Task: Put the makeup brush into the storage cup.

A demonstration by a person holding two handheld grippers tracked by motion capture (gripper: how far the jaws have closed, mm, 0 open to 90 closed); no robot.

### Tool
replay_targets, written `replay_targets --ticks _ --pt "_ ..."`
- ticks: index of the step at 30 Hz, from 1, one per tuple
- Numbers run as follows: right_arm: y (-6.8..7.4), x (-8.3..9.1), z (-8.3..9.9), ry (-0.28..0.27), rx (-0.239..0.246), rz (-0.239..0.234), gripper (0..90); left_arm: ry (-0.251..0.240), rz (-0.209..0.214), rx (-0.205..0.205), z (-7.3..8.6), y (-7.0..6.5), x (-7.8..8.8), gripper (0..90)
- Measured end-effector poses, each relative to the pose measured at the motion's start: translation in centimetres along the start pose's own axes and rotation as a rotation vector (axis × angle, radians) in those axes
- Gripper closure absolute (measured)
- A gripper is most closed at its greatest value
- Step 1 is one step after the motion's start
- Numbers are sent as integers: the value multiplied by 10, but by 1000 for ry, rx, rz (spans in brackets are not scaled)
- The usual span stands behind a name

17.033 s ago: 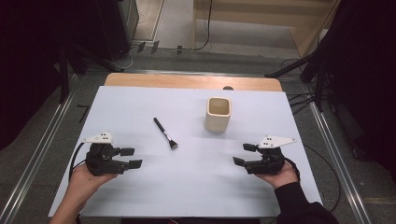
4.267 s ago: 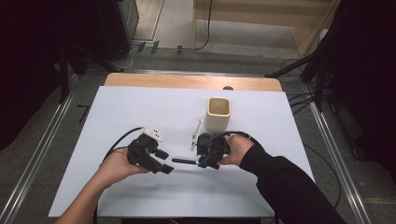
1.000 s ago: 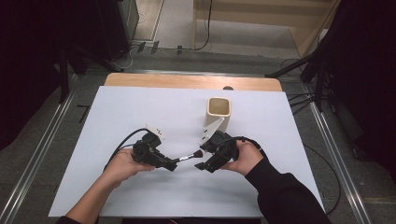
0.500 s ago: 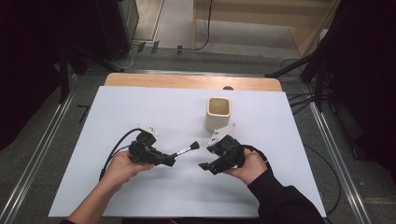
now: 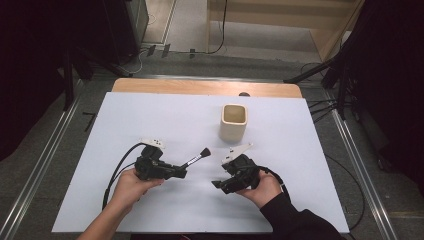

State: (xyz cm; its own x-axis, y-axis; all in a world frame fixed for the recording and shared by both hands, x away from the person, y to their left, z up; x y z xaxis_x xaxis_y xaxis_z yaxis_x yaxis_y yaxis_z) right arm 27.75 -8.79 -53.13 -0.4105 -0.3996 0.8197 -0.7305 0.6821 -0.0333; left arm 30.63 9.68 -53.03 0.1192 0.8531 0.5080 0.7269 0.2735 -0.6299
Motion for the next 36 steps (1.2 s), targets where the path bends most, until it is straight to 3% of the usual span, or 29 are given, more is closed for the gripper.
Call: replay_targets --ticks 4,8,11,16,25,30,34,36 --pt "1 -1 2 -30 -44 -23 347 -21 -17 -9 1 -1 -4 791" --pt "-2 -2 4 -24 -65 4 353 -49 -16 6 0 0 -5 791" --pt "-4 1 3 -44 -110 5 358 -73 -17 24 1 0 -7 791" --pt "-5 5 1 -64 -158 42 362 -113 -23 25 0 -3 -10 791" --pt "-7 12 -3 -115 -280 64 361 -159 -43 18 -1 -8 -15 790" --pt "-6 15 -7 -127 -310 85 361 -184 -42 24 0 -10 -17 791" --pt "-2 18 -11 -139 -351 73 367 -200 -45 30 -1 -13 -17 791" --pt "-1 19 -12 -144 -348 89 367 -205 -54 24 -1 -15 -18 791"
Point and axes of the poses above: each handheld gripper's, and its own axes: x roughly backward along the jaws, z roughly out of its underside, y roughly to its left, the point moved 8 cm from there along -x, roughly forward along the jaws, and after that the axes turned 11 degrees about z, right-handed, at the moved point
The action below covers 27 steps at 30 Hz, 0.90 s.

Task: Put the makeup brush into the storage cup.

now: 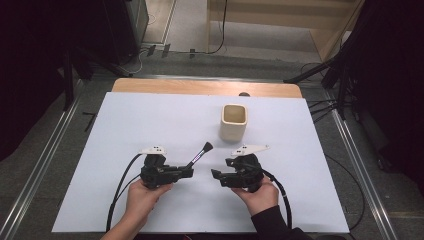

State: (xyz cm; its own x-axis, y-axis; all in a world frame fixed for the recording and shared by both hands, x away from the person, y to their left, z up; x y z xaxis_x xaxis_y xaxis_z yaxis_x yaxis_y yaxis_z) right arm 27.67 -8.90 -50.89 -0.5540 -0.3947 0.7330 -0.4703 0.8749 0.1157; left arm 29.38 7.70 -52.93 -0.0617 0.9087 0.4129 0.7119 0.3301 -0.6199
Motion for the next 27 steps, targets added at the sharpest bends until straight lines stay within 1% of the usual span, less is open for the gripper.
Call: replay_targets --ticks 2,5,7,9,11,12,16,20,23,27 --pt "2 2 -1 -2 -7 8 367 -6 -8 -6 0 -2 -2 791" --pt "4 4 -2 -9 -14 9 367 -31 -4 0 -1 -4 -5 791" --pt "6 5 -3 -15 -16 26 367 -48 -6 -3 -2 -5 -5 791" --pt "8 5 -3 -16 -20 41 367 -52 -20 -2 -1 -4 -6 791" --pt "9 5 -5 -23 -27 54 367 -65 -19 9 -1 -2 -6 791" --pt "9 5 -5 -26 -35 56 367 -80 -17 13 -1 -2 -5 791" --pt "11 4 -7 -35 -74 62 368 -102 -16 22 -1 -1 -5 791" --pt "13 0 -9 -40 -108 56 371 -105 -11 37 1 -1 -9 791" --pt "15 -1 -11 -49 -139 49 376 -105 -7 34 3 -2 -11 791" --pt "15 -4 -12 -55 -163 43 383 -111 -9 33 4 -3 -13 791"
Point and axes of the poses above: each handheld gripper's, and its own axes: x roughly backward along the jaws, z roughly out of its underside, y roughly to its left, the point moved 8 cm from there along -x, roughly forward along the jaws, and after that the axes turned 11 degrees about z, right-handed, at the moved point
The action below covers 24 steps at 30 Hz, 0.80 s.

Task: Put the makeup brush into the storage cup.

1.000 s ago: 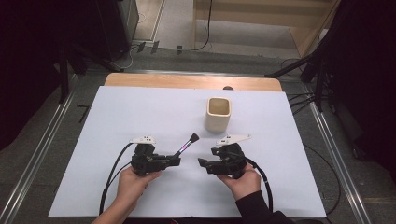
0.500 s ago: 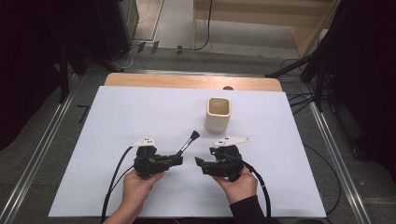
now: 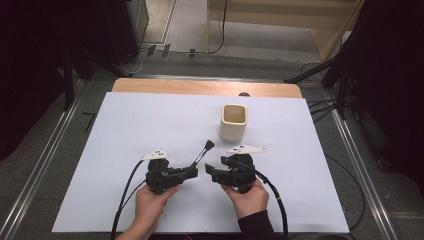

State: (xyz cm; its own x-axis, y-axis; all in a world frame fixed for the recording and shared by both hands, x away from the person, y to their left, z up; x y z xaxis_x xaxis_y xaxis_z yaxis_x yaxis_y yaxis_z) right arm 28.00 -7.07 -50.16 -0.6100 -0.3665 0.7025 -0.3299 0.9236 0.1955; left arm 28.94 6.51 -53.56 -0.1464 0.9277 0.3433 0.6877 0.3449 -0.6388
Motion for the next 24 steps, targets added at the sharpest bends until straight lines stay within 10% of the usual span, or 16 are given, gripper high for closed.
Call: replay_targets --ticks 24 --pt "2 -17 -13 4 -171 -61 425 -44 27 9 -2 -3 -8 791"
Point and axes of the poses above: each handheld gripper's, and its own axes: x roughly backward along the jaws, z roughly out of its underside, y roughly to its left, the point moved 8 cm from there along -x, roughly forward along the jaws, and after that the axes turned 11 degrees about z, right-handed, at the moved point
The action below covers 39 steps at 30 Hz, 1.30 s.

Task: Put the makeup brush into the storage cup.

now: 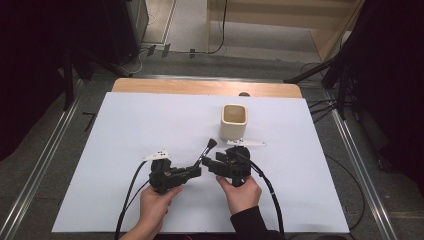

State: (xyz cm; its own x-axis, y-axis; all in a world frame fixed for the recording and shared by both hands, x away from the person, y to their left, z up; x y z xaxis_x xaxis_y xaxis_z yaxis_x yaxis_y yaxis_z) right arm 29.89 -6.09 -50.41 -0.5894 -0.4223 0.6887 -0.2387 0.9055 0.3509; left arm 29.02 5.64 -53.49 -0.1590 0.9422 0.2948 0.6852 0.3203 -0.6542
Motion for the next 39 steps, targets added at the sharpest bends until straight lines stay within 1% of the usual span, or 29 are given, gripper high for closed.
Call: replay_targets --ticks 3,6,7,9,14,20,24,28,30,33,34,39 --pt "-1 -3 0 11 -15 -2 432 2 1 0 0 0 0 791" --pt "0 -6 0 28 -39 -8 445 2 -1 -2 0 0 0 791" --pt "1 -7 0 33 -48 -4 452 2 -2 0 0 0 0 791" --pt "1 -8 0 40 -47 -1 455 2 -5 0 0 1 0 791" --pt "4 -11 -2 46 -75 -17 463 1 -1 3 1 1 0 791" --pt "9 -13 -4 55 -89 -30 479 1 -9 0 1 2 -1 791" --pt "12 -13 -6 55 -97 -40 489 -4 -2 4 1 1 -2 792" --pt "14 -15 -7 56 -102 -45 498 -7 -6 0 2 1 -3 792" --pt "14 -16 -7 58 -108 -48 512 -9 -2 6 2 1 -2 792" --pt "15 -17 -7 58 -112 -53 528 -16 7 -4 1 -1 -2 792" --pt "15 -18 -7 58 -113 -55 536 -25 9 -3 1 -2 -3 792" --pt "17 -20 -6 69 -122 -65 566 -31 23 -5 1 -3 -3 792"
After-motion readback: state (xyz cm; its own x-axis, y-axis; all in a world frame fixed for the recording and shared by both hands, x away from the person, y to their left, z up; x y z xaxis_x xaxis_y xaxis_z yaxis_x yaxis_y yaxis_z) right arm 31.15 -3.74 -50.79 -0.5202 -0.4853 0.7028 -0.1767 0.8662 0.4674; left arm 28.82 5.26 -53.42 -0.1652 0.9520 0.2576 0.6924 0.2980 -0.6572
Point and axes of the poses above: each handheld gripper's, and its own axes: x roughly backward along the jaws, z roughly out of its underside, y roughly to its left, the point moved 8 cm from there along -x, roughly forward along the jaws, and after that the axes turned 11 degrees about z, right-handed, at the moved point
